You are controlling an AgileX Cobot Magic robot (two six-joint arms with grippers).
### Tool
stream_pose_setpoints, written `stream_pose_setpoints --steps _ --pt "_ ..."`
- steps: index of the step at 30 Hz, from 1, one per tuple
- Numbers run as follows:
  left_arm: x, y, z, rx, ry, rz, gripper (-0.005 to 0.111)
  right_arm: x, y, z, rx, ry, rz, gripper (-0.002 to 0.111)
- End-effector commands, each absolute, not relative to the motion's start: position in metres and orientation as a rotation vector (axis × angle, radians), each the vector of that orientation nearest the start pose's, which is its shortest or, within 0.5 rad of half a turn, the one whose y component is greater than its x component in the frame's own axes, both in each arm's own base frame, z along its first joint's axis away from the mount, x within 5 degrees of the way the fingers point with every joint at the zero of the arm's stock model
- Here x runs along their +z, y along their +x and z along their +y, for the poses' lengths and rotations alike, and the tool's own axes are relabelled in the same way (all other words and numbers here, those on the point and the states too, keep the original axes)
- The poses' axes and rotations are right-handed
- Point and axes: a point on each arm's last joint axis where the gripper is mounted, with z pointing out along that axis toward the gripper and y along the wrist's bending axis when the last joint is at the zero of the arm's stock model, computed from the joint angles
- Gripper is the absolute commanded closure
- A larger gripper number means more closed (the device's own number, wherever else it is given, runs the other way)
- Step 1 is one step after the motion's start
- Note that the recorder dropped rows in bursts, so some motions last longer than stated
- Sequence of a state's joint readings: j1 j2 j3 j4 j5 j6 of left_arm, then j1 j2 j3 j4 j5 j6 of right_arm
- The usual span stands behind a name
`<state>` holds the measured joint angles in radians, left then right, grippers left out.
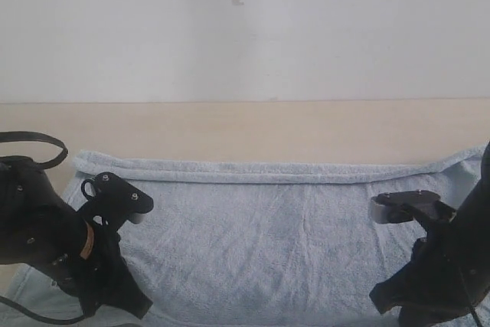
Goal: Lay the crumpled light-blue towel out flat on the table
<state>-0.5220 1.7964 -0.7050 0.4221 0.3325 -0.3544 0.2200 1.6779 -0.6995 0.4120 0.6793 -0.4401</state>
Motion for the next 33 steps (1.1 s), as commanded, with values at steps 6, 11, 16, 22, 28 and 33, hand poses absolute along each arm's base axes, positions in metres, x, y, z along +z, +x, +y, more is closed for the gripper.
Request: stream_pose_setpoints --steps 6,11,16,22,28,33 --pt "0.100 0.220 -0.106 0.312 0.689 3.034 0.103 0.139 0.246 0.080 0.428 -0.482 3.055 0.108" --pt "0.110 0.212 -0.099 0.389 0.724 3.082 0.103 0.148 0.250 0.084 0.483 -0.455 3.076 0.108" --pt "0.122 0.204 -0.103 0.269 0.780 3.105 0.103 0.152 0.256 0.084 0.472 -0.476 3.047 0.108" --pt "0.148 0.207 -0.100 0.263 0.792 2.960 0.103 0.152 0.269 0.083 0.404 -0.394 2.930 0.108" --pt "0.177 0.223 -0.096 0.349 0.850 2.634 0.103 0.154 0.284 0.081 0.334 -0.288 2.795 0.108" --pt "0.187 0.256 -0.062 0.686 0.802 2.387 0.103 0.155 0.295 0.054 0.136 -0.159 2.746 0.108"
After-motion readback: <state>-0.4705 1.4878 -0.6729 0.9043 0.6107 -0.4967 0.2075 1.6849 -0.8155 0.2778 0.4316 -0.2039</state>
